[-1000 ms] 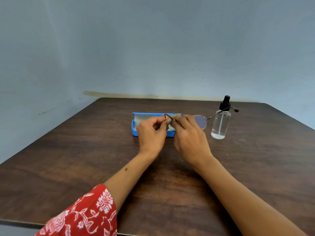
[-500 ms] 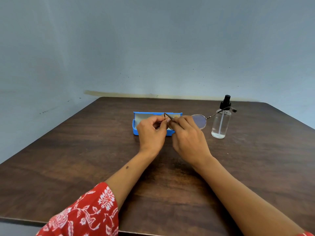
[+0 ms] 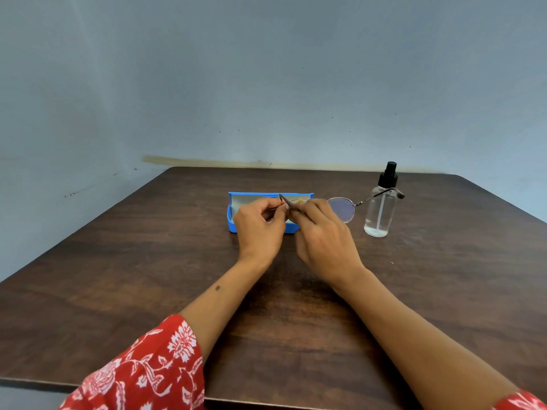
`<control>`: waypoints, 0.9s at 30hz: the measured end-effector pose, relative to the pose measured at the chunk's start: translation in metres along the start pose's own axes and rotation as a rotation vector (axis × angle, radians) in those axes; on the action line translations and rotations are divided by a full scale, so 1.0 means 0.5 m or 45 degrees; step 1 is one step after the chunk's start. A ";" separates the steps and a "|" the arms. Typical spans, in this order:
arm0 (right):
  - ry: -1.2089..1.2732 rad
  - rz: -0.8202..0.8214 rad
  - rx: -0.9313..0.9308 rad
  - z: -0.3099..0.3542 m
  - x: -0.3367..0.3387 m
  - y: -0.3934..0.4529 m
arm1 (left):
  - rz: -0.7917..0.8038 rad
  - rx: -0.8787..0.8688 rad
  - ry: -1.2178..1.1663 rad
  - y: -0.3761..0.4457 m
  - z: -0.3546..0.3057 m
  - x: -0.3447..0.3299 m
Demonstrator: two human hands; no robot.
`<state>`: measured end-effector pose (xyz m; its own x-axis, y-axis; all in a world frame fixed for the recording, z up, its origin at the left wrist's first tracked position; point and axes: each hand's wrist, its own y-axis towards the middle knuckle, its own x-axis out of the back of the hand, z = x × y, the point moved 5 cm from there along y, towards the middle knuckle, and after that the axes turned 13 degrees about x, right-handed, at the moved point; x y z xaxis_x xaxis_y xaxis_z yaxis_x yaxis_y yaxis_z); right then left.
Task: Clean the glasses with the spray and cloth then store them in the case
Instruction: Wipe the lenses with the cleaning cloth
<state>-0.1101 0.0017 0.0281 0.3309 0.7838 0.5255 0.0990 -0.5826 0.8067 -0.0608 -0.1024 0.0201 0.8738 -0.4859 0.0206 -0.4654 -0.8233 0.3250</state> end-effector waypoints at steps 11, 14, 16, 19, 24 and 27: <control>-0.069 0.058 -0.018 -0.006 -0.004 0.000 | 0.008 0.019 -0.013 0.001 0.003 -0.002; -0.003 0.022 0.014 0.002 -0.003 0.001 | -0.015 0.015 0.004 0.005 0.006 0.000; -0.054 0.042 -0.008 -0.002 -0.003 0.000 | -0.006 0.018 0.000 0.006 0.007 -0.001; -0.185 0.125 -0.076 -0.017 -0.009 -0.002 | 0.017 -0.003 0.007 0.002 0.004 -0.004; -0.046 0.058 -0.043 -0.005 -0.008 0.000 | 0.010 -0.005 0.011 0.001 0.005 -0.003; 0.018 0.041 -0.017 0.000 -0.008 0.001 | -0.010 -0.011 0.023 0.006 0.007 0.000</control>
<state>-0.1114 -0.0016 0.0265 0.3203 0.7678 0.5549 0.0761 -0.6047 0.7928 -0.0628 -0.1061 0.0177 0.8798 -0.4740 0.0350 -0.4574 -0.8244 0.3335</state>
